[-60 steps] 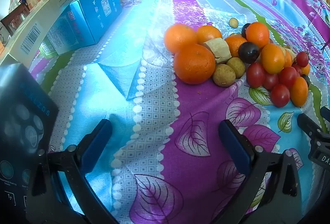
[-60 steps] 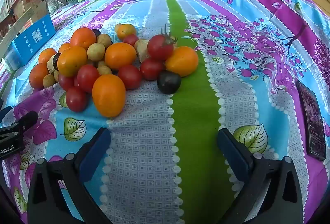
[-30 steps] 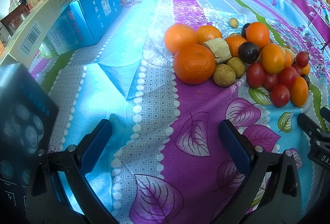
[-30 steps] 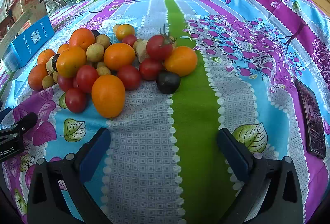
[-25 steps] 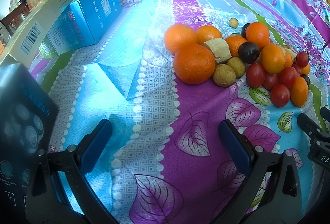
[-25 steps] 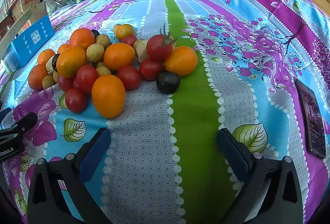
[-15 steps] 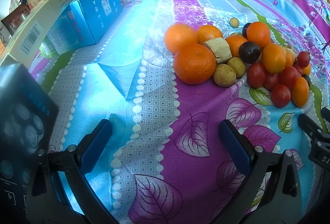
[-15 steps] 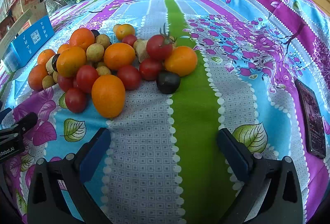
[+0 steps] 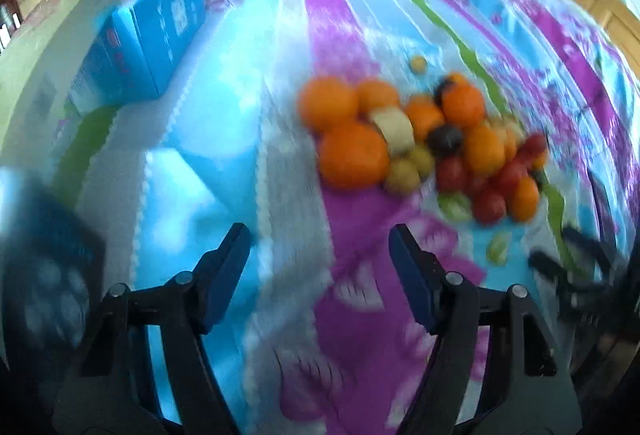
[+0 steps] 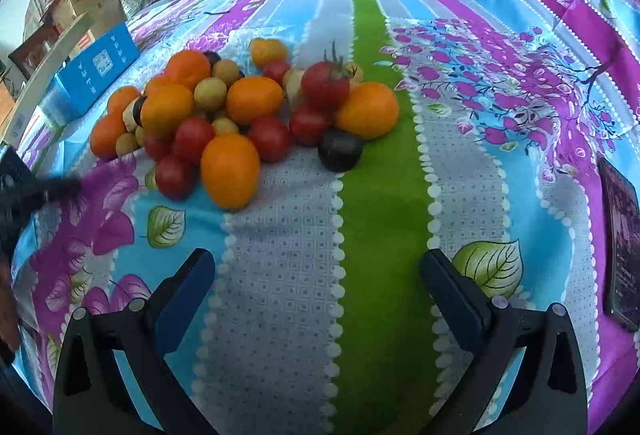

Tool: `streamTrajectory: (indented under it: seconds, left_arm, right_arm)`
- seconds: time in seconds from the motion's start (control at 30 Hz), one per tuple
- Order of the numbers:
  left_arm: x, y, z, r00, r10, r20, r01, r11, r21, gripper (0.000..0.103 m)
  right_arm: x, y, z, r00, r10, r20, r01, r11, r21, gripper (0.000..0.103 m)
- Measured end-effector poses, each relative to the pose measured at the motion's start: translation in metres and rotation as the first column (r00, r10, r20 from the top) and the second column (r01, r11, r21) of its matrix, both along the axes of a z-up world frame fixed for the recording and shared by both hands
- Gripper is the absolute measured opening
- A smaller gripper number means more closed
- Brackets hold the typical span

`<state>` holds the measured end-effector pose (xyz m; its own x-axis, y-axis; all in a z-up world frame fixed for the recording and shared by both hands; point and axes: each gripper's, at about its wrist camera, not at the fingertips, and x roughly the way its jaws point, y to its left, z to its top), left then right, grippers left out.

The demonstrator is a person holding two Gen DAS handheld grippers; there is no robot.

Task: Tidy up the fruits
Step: 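Grasp a red tomato with the right tool while the left tool grasps a large orange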

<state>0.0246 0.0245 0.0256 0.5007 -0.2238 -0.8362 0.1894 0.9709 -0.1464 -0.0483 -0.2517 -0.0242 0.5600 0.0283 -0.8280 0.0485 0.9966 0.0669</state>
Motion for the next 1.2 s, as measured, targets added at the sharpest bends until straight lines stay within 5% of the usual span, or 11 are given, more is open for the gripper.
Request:
streamTrajectory:
  seconds: [0.07, 0.33, 0.43, 0.6, 0.83, 0.97, 1.2]
  left_arm:
    - [0.012, 0.0, -0.009, 1.0, -0.011, -0.023, 0.011, 1.0, -0.002, 0.065]
    - [0.027, -0.021, -0.007, 0.991, -0.133, 0.033, 0.134, 0.991, -0.005, 0.069]
    - [0.032, -0.016, -0.01, 0.991, -0.129, 0.041, 0.132, 0.989, -0.061, 0.069]
    - [0.031, -0.014, -0.01, 0.988, -0.147, 0.046, 0.151, 0.984, -0.095, 0.044]
    - [0.027, -0.012, -0.011, 0.987, -0.153, 0.052, 0.156, 0.985, -0.079, 0.046]
    - [0.033, -0.014, -0.015, 0.989, -0.137, 0.058, 0.141, 0.987, -0.076, 0.047]
    - [0.035, -0.012, -0.017, 0.99, -0.13, 0.061, 0.136, 0.986, -0.095, 0.047]
  right_arm:
    - [0.0, 0.003, -0.002, 1.0, 0.014, -0.003, -0.014, 1.0, -0.022, 0.103]
    - [-0.002, 0.002, -0.003, 1.0, 0.03, 0.006, -0.03, 0.999, -0.021, 0.103]
    - [-0.004, 0.0, 0.0, 0.999, 0.038, 0.014, -0.038, 0.999, -0.01, 0.103]
    - [-0.014, -0.002, 0.014, 0.996, 0.076, 0.037, -0.077, 0.997, 0.018, 0.071]
    - [-0.008, 0.002, 0.039, 0.985, 0.13, 0.11, -0.14, 0.986, 0.091, 0.07]
    - [0.01, 0.014, 0.037, 0.976, 0.197, 0.097, -0.207, 0.973, 0.104, 0.053]
    - [0.018, 0.03, 0.045, 0.972, 0.205, 0.117, -0.222, 0.963, 0.155, 0.052]
